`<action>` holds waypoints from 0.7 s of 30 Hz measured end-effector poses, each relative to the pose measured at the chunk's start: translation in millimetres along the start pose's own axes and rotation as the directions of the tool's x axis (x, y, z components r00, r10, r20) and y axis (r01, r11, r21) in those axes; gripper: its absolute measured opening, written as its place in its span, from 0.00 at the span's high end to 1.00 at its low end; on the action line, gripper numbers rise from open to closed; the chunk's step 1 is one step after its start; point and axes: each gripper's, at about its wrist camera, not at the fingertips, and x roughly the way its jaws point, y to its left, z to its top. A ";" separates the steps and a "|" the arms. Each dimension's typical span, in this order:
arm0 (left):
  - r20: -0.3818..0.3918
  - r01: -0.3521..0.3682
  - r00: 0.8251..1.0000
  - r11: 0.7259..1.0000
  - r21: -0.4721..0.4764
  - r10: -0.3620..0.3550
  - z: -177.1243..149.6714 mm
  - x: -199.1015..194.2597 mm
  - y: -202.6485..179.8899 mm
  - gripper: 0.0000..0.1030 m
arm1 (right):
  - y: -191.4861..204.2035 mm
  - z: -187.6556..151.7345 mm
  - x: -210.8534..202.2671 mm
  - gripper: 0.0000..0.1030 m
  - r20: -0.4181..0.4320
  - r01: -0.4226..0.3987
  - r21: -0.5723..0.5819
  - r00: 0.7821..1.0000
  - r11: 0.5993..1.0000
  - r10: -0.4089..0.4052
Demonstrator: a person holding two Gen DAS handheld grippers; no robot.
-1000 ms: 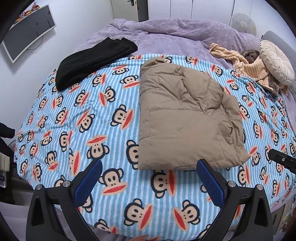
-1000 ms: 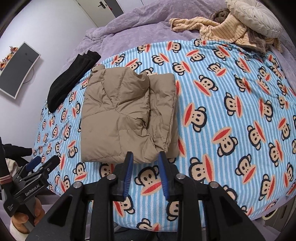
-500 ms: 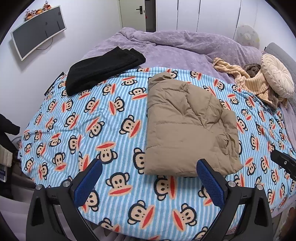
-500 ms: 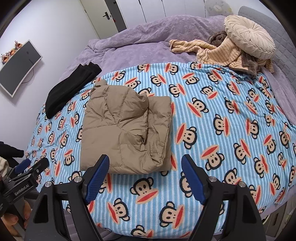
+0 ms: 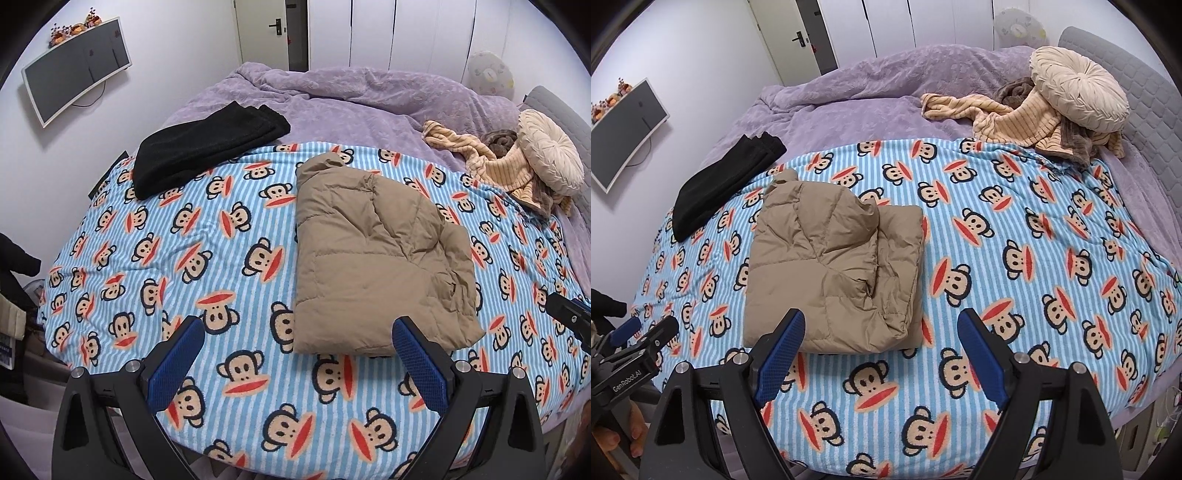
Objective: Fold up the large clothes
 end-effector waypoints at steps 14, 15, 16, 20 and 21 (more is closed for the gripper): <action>0.010 0.000 1.000 1.000 -0.001 0.000 0.4 -3.7 3.4 0.01 | 6.2 2.7 -1.8 0.16 -0.002 -0.004 -0.013 1.000 1.000 0.004; 0.010 0.000 1.000 1.000 -0.002 0.000 0.4 -3.6 3.7 0.01 | 6.2 2.8 -2.0 0.16 -0.003 -0.005 -0.013 1.000 1.000 0.005; 0.009 0.000 1.000 1.000 -0.003 0.000 0.5 -3.6 3.9 0.01 | 6.8 2.1 -1.9 0.16 -0.002 -0.003 -0.011 1.000 1.000 0.003; 0.010 0.000 1.000 1.000 -0.002 0.000 0.1 -3.6 3.8 0.01 | 7.0 2.1 -2.6 0.16 -0.003 -0.004 -0.010 1.000 1.000 0.003; 0.009 0.000 1.000 1.000 -0.003 0.000 0.1 -3.6 3.8 0.01 | 6.6 1.6 -2.0 0.16 -0.002 -0.002 -0.010 1.000 1.000 0.002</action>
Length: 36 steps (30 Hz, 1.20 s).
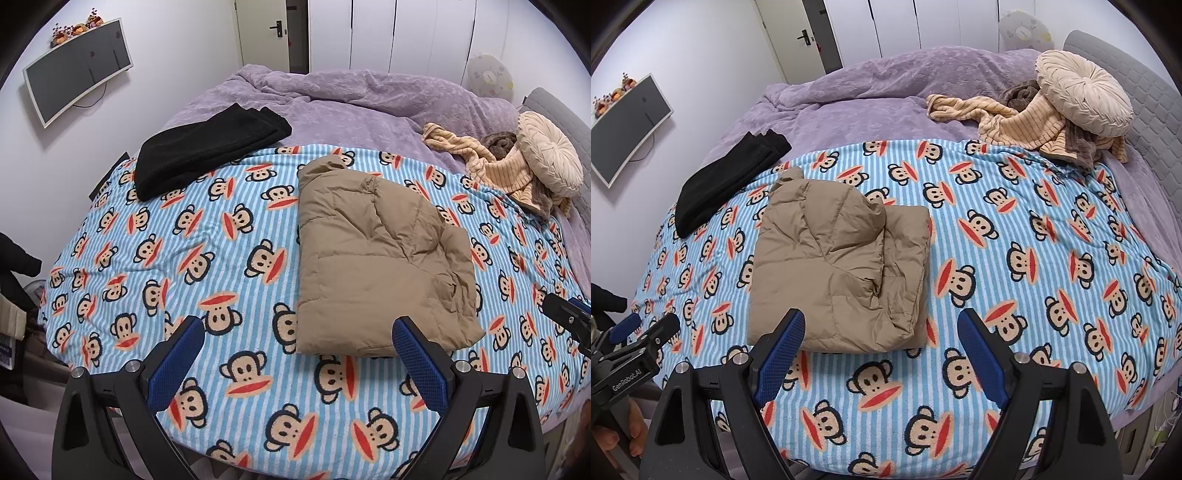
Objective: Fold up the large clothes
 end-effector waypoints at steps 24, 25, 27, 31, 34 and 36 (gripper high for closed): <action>0.003 -0.006 1.000 1.000 -0.003 0.006 0.3 0.6 -1.0 0.01 | -2.8 2.1 0.5 0.16 0.000 -0.003 -0.005 1.000 1.000 0.003; 0.003 -0.005 1.000 1.000 -0.003 0.005 0.3 0.7 -0.6 0.01 | -2.7 2.0 0.4 0.16 0.000 -0.003 -0.004 1.000 1.000 0.003; 0.001 -0.005 1.000 1.000 -0.005 0.005 0.3 0.9 0.0 0.01 | -2.1 2.4 0.2 0.16 -0.001 -0.003 -0.003 1.000 1.000 0.003; -0.001 0.000 1.000 1.000 -0.017 0.000 0.9 0.5 -0.7 0.01 | -1.8 1.9 0.2 0.16 0.000 -0.002 -0.002 1.000 1.000 0.002; 0.000 -0.007 1.000 1.000 -0.017 0.007 1.3 -0.4 -3.0 0.01 | -1.9 1.8 0.2 0.16 0.000 -0.002 -0.003 1.000 1.000 0.002; -0.001 -0.009 1.000 1.000 -0.018 0.009 1.5 -0.5 -3.5 0.01 | -1.8 1.7 0.1 0.16 0.001 -0.003 -0.002 1.000 1.000 0.003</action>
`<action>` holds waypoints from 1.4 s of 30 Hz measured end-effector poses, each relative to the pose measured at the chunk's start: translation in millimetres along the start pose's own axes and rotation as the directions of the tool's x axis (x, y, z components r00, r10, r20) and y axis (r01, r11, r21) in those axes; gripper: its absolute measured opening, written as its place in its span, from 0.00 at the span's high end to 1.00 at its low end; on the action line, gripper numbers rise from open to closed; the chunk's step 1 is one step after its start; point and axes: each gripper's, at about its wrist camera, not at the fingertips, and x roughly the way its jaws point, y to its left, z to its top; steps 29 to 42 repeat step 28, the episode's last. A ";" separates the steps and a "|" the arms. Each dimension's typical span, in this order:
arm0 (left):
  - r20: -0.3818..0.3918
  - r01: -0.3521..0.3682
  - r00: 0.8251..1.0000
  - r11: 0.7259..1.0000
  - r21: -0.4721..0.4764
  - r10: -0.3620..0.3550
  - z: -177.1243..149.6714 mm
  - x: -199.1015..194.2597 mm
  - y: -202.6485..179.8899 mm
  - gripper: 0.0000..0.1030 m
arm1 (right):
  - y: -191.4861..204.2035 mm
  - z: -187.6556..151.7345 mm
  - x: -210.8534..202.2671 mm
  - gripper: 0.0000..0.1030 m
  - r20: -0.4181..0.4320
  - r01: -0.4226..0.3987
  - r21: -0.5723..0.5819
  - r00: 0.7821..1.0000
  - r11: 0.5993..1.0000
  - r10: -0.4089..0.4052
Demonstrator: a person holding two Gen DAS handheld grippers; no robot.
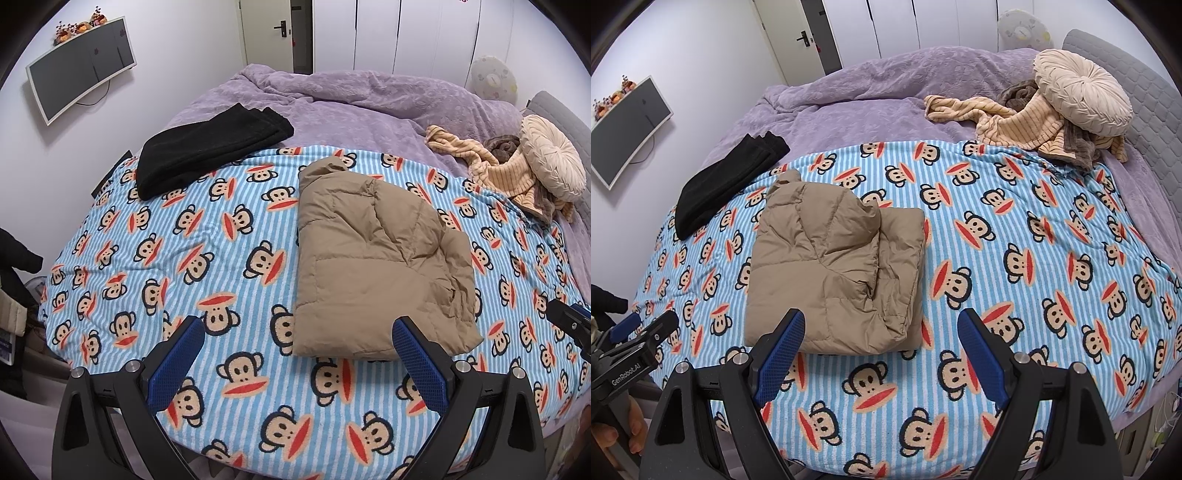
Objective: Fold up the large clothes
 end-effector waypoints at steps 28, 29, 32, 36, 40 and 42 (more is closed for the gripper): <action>0.007 0.003 1.000 1.000 -0.011 -0.003 0.5 -2.3 -4.3 0.01 | 0.6 -1.0 0.4 0.16 0.000 0.003 0.004 1.000 1.000 -0.003; 0.007 0.003 1.000 1.000 -0.011 -0.003 0.5 -2.3 -4.3 0.01 | 0.6 -1.0 0.4 0.16 0.000 0.003 0.004 1.000 1.000 -0.003; 0.007 0.003 1.000 1.000 -0.011 -0.003 0.5 -2.3 -4.3 0.01 | 0.6 -1.0 0.4 0.16 0.000 0.003 0.004 1.000 1.000 -0.003; 0.007 0.003 1.000 1.000 -0.011 -0.003 0.5 -2.3 -4.3 0.01 | 0.6 -1.0 0.4 0.16 0.000 0.003 0.004 1.000 1.000 -0.003; 0.007 0.003 1.000 1.000 -0.011 -0.003 0.5 -2.3 -4.3 0.01 | 0.6 -1.0 0.4 0.16 0.000 0.003 0.004 1.000 1.000 -0.003; 0.007 0.003 1.000 1.000 -0.011 -0.003 0.5 -2.3 -4.3 0.01 | 0.6 -1.0 0.4 0.16 0.000 0.003 0.004 1.000 1.000 -0.003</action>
